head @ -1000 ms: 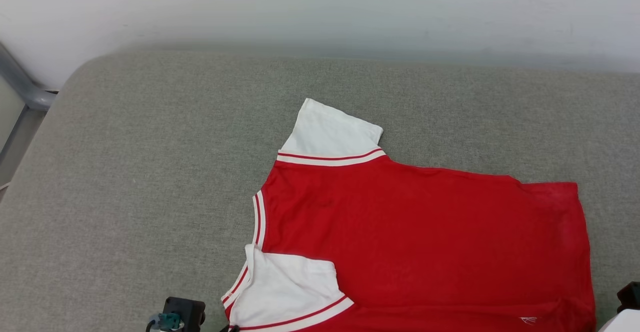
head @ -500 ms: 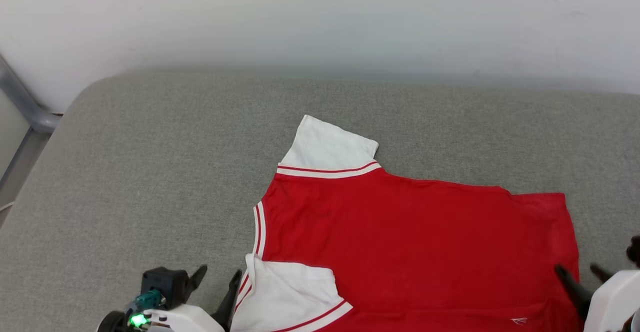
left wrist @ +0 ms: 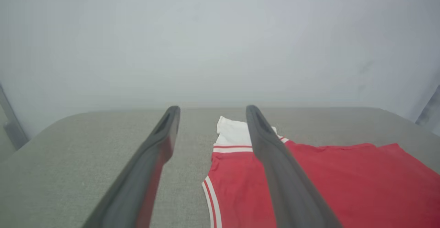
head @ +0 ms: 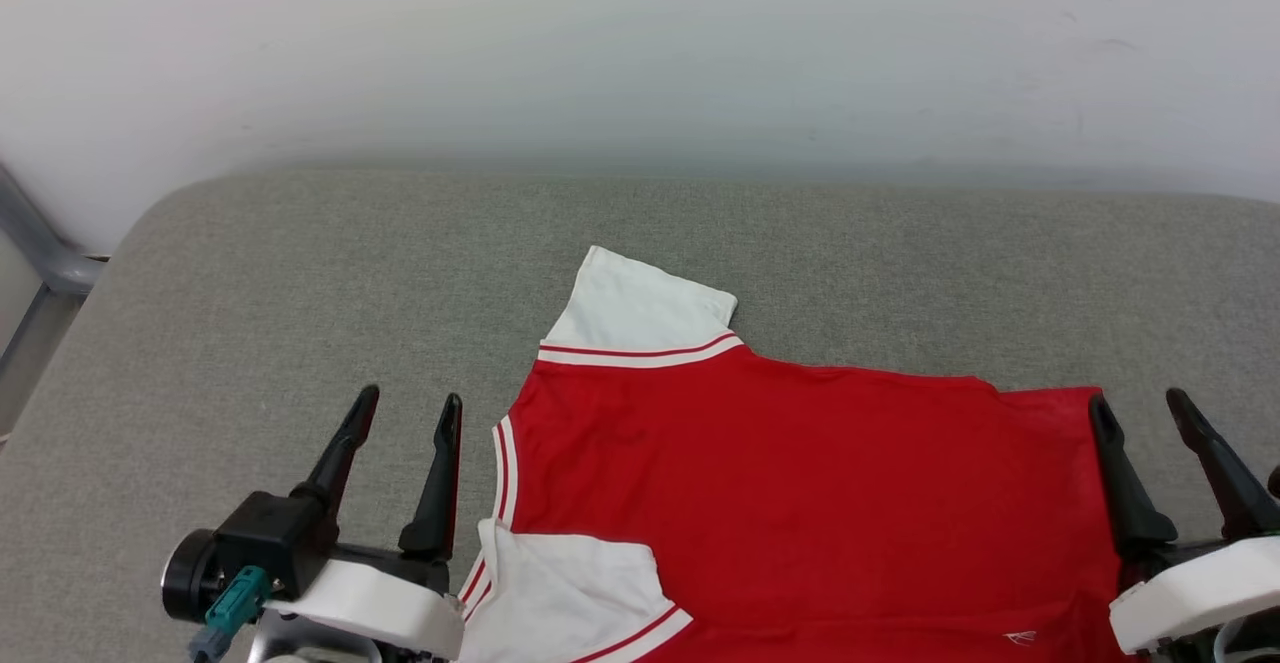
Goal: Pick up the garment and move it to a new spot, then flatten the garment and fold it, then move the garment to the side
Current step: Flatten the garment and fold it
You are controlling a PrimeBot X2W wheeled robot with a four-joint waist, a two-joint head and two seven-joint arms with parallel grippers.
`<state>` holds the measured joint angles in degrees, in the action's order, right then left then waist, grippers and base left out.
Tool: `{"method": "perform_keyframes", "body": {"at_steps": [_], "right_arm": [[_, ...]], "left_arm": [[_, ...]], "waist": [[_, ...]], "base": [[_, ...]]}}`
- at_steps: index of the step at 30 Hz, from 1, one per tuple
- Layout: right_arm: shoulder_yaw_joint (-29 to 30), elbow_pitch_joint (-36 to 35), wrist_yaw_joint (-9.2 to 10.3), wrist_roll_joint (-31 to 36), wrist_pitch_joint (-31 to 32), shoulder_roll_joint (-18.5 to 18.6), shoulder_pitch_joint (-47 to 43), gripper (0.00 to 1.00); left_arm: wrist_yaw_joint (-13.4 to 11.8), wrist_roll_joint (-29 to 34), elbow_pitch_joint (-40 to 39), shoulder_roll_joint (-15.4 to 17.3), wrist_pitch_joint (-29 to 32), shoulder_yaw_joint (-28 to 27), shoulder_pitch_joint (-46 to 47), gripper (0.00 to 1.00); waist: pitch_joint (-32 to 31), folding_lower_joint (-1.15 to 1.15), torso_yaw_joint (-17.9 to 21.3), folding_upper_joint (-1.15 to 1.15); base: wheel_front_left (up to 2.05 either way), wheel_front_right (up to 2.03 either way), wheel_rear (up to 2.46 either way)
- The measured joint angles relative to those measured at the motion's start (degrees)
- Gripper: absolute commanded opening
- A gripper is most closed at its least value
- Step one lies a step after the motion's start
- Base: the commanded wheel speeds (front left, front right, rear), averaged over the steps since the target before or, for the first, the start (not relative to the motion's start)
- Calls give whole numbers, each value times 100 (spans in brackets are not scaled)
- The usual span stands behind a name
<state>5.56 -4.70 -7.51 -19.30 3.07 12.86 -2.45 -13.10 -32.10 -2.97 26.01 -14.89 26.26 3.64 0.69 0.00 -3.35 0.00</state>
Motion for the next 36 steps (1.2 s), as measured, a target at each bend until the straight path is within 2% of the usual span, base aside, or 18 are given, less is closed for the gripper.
{"method": "perform_keyframes", "body": {"at_steps": [3,5,6,11,16,22,28,30,34,36], "right_arm": [[-88,73,-1,74,-553,-114,-32,100],[-129,163,-1,159,-951,-247,-118,100],[-129,163,-1,159,-951,-247,-118,100],[-199,322,-1,333,-1363,-428,-202,100],[-253,498,0,356,-1499,-506,-236,100],[-260,532,0,366,-1572,-556,-223,100],[-253,471,0,375,-1571,-609,-101,100],[-248,443,0,374,-1563,-627,-94,100],[-301,324,0,365,-1557,-634,58,100],[-327,277,0,366,-1557,-638,129,100]], "left_arm": [[169,513,-222,-237,-2,-365,-73,100],[408,914,-259,-499,-2,-627,-307,100],[408,914,-259,-499,-2,-627,-307,100],[776,1462,-202,-864,-8,-991,-534,100],[1157,1753,-49,-1220,-9,-1281,-704,100],[1550,1994,86,-1467,-10,-1590,-701,100],[1889,2051,421,-1282,-11,-1730,-280,100],[1973,1825,675,-1193,48,-1659,-42,100],[2043,1532,945,-734,702,-1327,900,100],[2046,1160,1072,-516,1294,-1016,1415,100]], "waist": [[13,0,8,0],[11,0,15,0],[11,0,15,0],[-16,0,34,0],[-38,0,65,0],[55,0,121,0],[306,0,266,0],[420,0,331,0],[705,0,470,0],[873,0,540,0]], "base": [[0,0,0],[0,0,0],[0,0,0],[0,0,0],[0,0,0],[0,0,0],[0,0,0],[0,0,0],[0,0,0],[0,0,0]]}}
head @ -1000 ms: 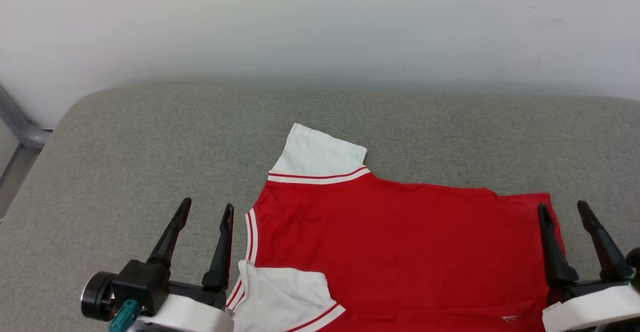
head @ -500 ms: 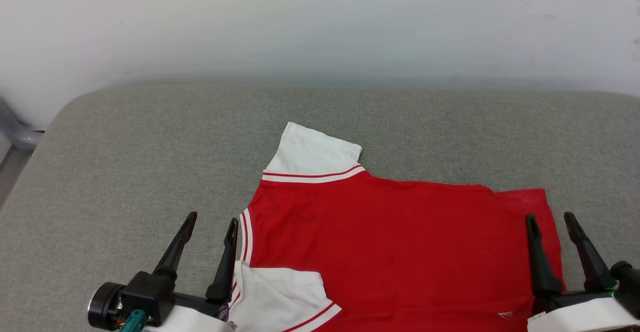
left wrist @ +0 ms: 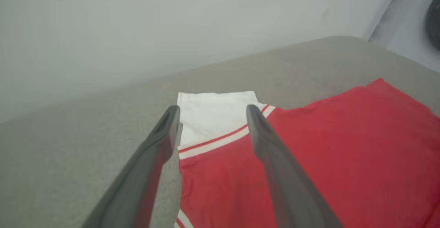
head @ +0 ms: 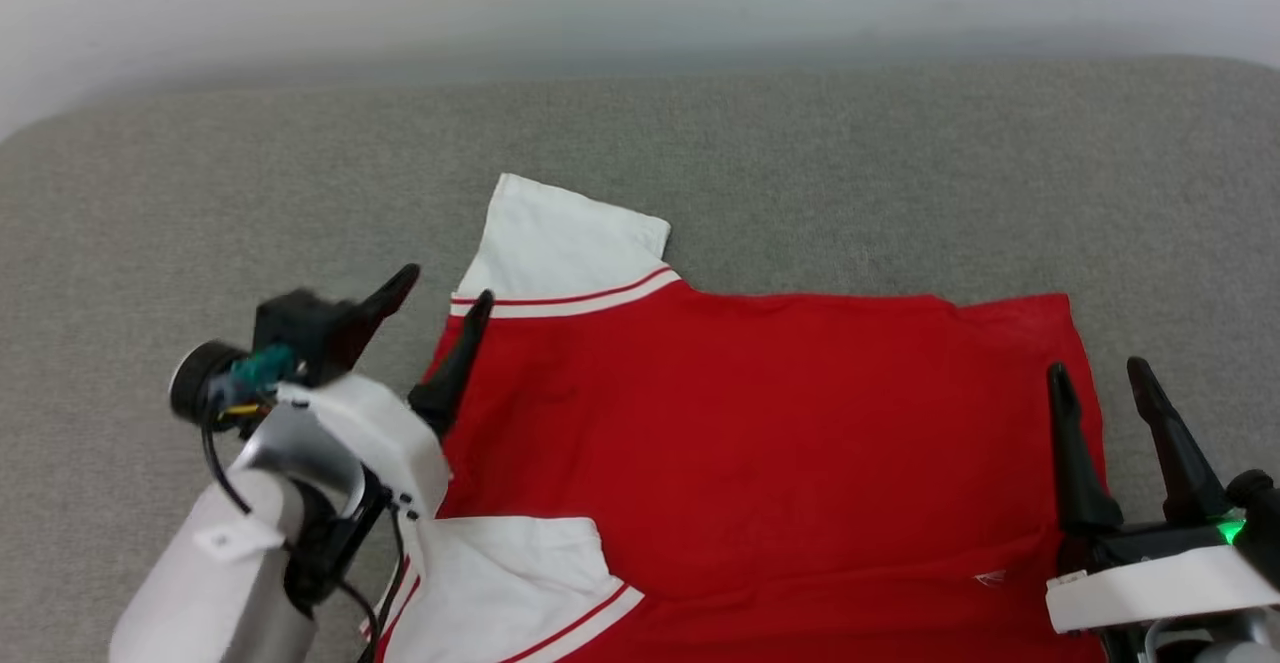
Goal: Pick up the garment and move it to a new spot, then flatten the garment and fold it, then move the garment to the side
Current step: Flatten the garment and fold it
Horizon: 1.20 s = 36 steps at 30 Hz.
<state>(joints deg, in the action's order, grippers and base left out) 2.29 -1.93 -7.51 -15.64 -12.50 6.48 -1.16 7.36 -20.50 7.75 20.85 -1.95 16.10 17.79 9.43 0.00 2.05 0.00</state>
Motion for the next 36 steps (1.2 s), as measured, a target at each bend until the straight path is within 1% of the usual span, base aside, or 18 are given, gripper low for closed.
{"method": "perform_keyframes", "body": {"at_steps": [3,6,7,12,16,18,21,26,31,35,36], "right_arm": [[-19,-94,0,-2,-20,-29,147,100],[-100,-148,0,2,-53,-51,257,100],[-125,-160,0,8,-58,-70,287,100],[-156,-208,0,18,-109,-118,494,100],[-263,-216,0,15,-143,-169,611,100],[-292,-207,0,12,-160,-194,645,100],[-336,-202,0,4,-175,-219,738,100],[-396,-200,0,-30,-212,-264,862,100],[-419,-187,0,-35,-229,-297,942,100],[-424,-170,0,-26,-242,-311,967,100],[-422,-170,0,-26,-243,-313,978,100]], "left_arm": [[12,-914,93,292,922,510,734,100],[13,-1311,270,884,1713,906,1599,100],[13,-1488,355,970,1933,967,1816,100],[14,-2041,733,1303,3139,1454,2876,100],[13,-2217,1072,1490,3758,1651,3524,100],[13,-2340,1258,1504,4023,1712,3756,100],[13,-2413,1471,1533,4277,1750,4047,100],[-20,-2408,1838,1585,4517,1740,4445,100],[-73,-2201,2172,1629,4626,1861,4673,100],[-79,-2302,2340,1579,4642,1826,4739,100],[-79,-2297,2371,1586,4664,1840,4764,91]], "waist": [[254,0,113,0],[514,-1,234,0],[603,0,274,0],[1066,-1,474,0],[1395,-1,636,0],[1537,-1,716,0],[1723,-1,825,0],[2009,-1,985,0],[2234,-1,1102,0],[2341,0,1160,0],[2358,0,1166,0]], "base": [[0,0,0],[0,0,0],[0,0,0],[0,0,0],[0,0,0],[0,0,0],[0,0,0],[0,0,0],[0,0,0],[0,0,0],[0,0,0]]}}
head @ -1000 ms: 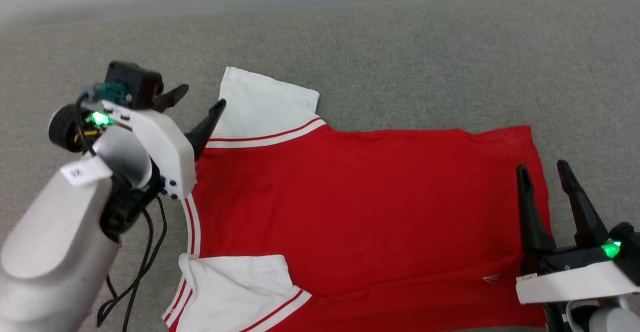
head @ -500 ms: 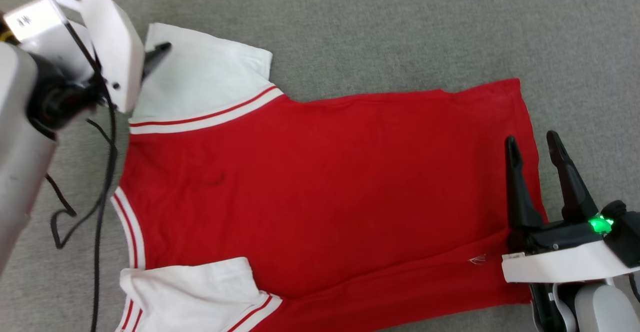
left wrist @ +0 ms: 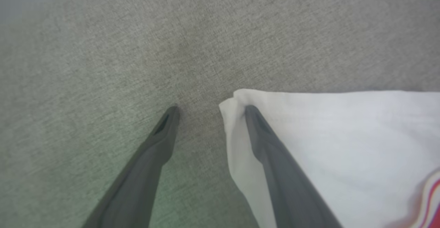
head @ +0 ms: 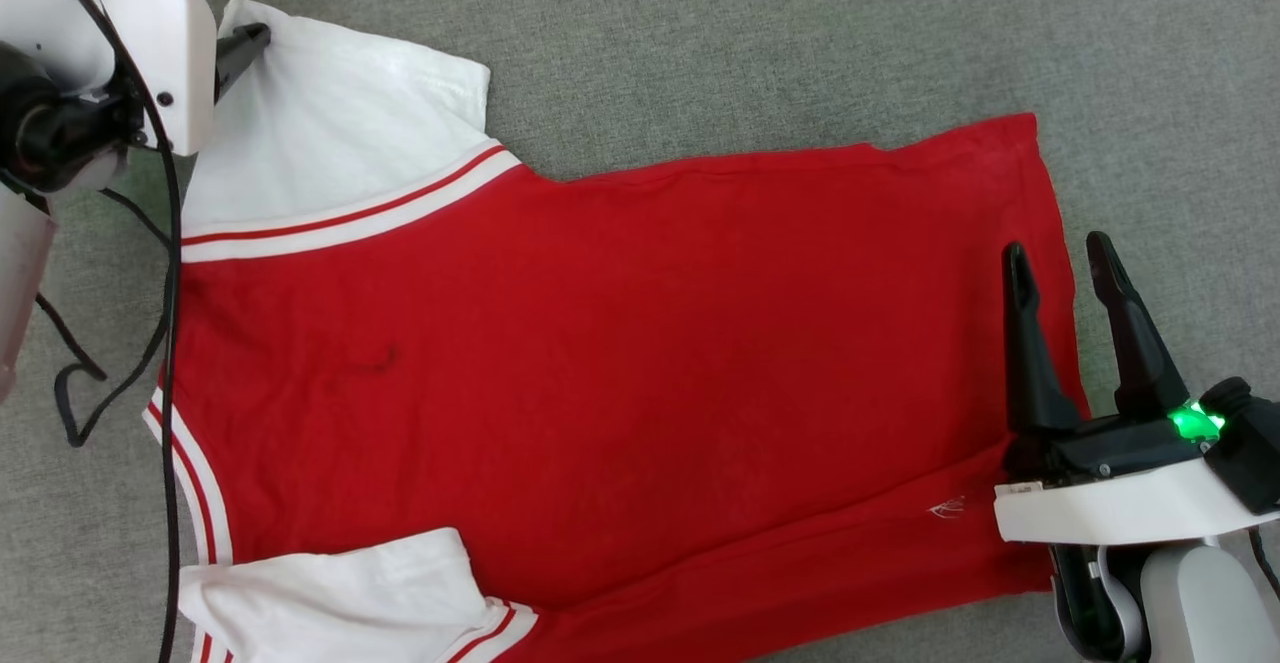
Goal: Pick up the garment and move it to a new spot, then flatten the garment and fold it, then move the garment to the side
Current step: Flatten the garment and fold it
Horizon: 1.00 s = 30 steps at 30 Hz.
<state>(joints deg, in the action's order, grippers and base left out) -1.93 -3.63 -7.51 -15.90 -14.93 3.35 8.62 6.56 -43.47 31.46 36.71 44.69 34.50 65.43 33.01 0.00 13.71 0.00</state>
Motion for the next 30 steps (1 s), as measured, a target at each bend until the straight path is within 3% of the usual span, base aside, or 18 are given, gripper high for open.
{"method": "perform_keyframes", "body": {"at_steps": [1,2,6,19,22,30], "right_arm": [[3,1,0,0,-1,-3,20,100],[9,1,0,0,-1,-9,33,100],[59,18,0,9,-12,-14,34,100],[339,225,-2,485,254,78,72,100],[307,252,-2,466,851,342,105,100],[389,367,-1,32,3712,1243,691,100]], "left_arm": [[3,-18,16,-2,65,22,23,28],[9,-90,26,-16,167,32,35,0],[48,-311,-22,-36,319,71,41,0],[78,-437,-71,-153,-542,192,-377,0],[83,-491,-314,-166,-709,265,-460,0],[85,-656,-1378,-19,-907,534,-870,0]], "waist": [[16,0,4,0],[28,0,5,0],[36,0,-19,0],[-551,0,-231,0],[-755,0,-327,0],[-1092,1,-758,0]], "base": [[0,0,0],[0,0,0],[0,0,0],[0,0,0],[0,0,0],[0,0,0]]}}
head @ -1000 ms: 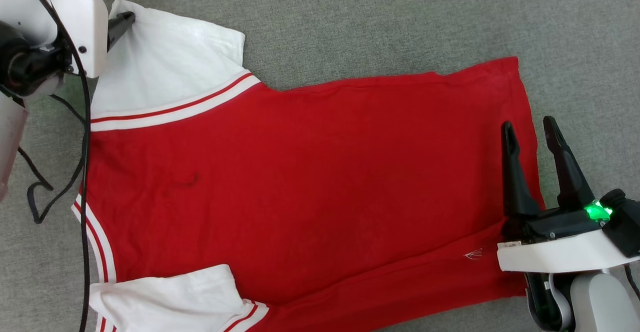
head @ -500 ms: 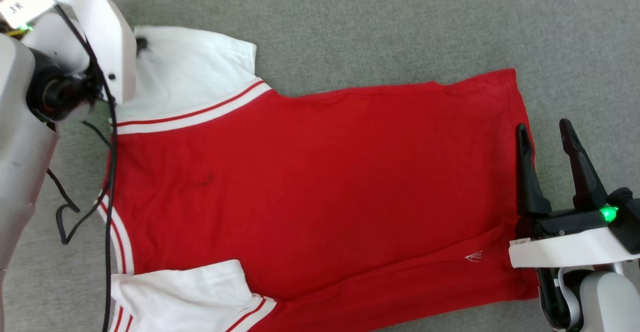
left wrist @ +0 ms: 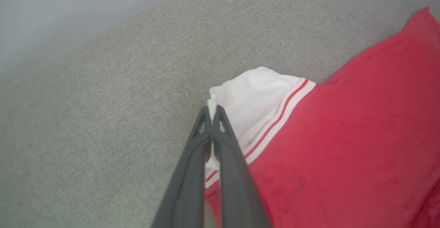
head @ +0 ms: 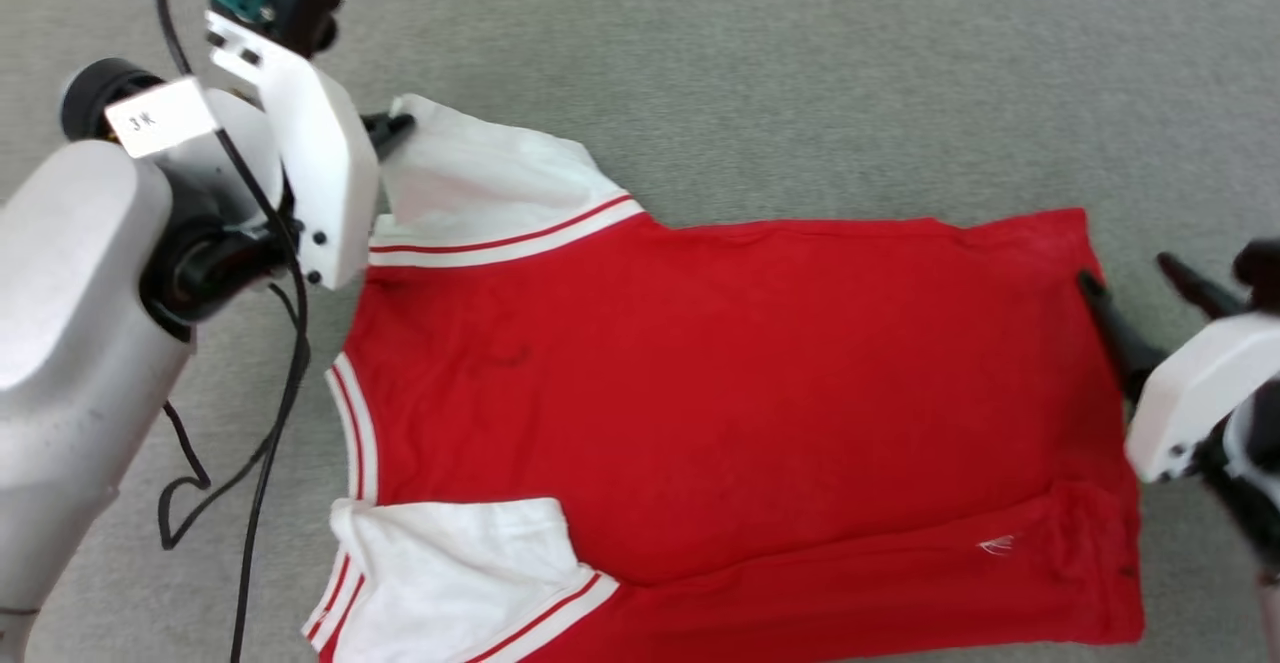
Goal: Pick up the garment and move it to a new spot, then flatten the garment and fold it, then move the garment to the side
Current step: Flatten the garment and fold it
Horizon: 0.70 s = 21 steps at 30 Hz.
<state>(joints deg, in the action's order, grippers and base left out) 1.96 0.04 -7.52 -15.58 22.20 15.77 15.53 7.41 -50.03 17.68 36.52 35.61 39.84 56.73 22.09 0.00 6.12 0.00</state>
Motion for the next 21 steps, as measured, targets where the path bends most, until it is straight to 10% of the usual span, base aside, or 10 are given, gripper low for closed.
{"method": "perform_keyframes", "body": {"at_steps": [9,21], "right_arm": [[194,398,1,-454,2515,608,840,100],[58,699,0,-290,3178,883,1254,100]], "left_arm": [[-38,45,-1065,118,5,160,-216,0],[-189,43,-1996,231,0,220,-509,0]], "waist": [[36,0,-524,0],[386,0,-902,0]], "base": [[0,0,0],[0,0,0]]}}
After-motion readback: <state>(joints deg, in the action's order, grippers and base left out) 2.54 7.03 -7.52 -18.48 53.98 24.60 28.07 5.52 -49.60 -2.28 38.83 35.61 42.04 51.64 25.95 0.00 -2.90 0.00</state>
